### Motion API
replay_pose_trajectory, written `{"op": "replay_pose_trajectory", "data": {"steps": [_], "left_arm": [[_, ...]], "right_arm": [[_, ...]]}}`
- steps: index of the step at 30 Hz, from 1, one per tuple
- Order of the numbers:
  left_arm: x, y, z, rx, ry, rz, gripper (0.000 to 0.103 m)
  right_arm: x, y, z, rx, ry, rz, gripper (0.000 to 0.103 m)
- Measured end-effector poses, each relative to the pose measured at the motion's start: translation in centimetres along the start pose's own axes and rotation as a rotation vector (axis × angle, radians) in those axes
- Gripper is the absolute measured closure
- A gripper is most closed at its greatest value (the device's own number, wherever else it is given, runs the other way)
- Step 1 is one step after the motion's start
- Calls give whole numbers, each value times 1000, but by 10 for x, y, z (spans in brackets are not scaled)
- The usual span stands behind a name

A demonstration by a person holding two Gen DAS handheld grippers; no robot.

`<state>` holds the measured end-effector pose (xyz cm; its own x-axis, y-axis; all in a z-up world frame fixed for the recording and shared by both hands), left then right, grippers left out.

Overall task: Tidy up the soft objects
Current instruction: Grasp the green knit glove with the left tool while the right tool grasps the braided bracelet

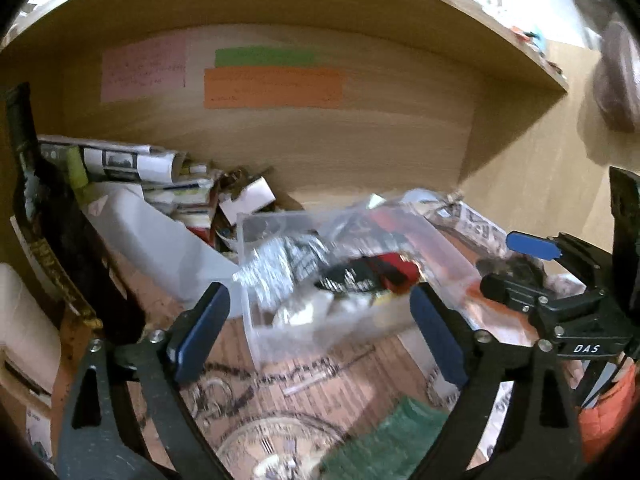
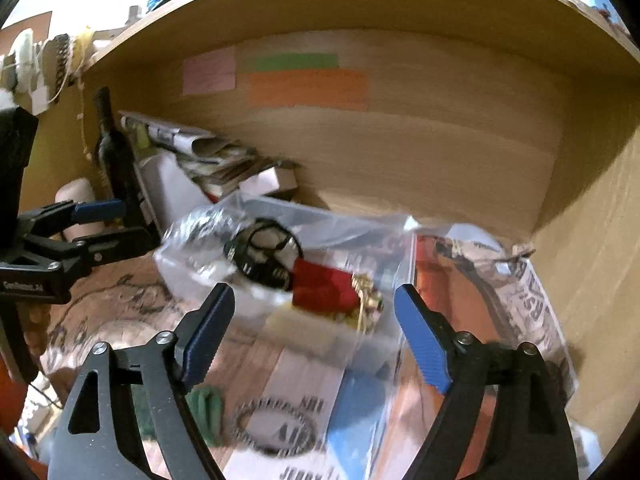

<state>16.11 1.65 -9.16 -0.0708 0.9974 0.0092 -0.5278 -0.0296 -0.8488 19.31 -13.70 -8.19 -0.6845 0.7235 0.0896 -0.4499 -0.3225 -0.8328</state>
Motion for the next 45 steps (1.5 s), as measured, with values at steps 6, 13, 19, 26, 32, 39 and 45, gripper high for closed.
{"op": "replay_pose_trajectory", "data": {"steps": [6,13,19,26,32,39,45], "left_arm": [[-19,35,2,73,46,-19,8],[-31,78,-8,197,92,6,8],[-42,112,-13,274,124,-5,8],[-47,134,-23,309,95,-39,8],[-43,129,-27,283,71,-43,24],[-39,123,-26,270,98,-32,57],[-35,112,-17,228,89,-40,69]], "right_arm": [[10,36,1,52,-18,-31,23],[15,70,-3,116,-46,-83,23],[19,93,-10,163,-73,-121,23],[17,105,-24,208,-91,-152,23],[19,111,-34,244,-74,-137,34],[21,111,-36,241,-47,-105,66],[17,110,-34,229,-63,-126,89]]}}
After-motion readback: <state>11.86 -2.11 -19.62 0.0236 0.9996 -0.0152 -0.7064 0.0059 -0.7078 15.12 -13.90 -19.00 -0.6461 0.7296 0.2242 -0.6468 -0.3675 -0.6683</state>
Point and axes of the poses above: each gripper's, at about its wrist camera, not at the fingertips, and z roughly against the way its jaws point, x to its left, y to its underside, the point moved 7 cm from there along -z, roughly the way its jaws point, and after that the axes turned 10 degrees about -y, right-handed, at the moved point
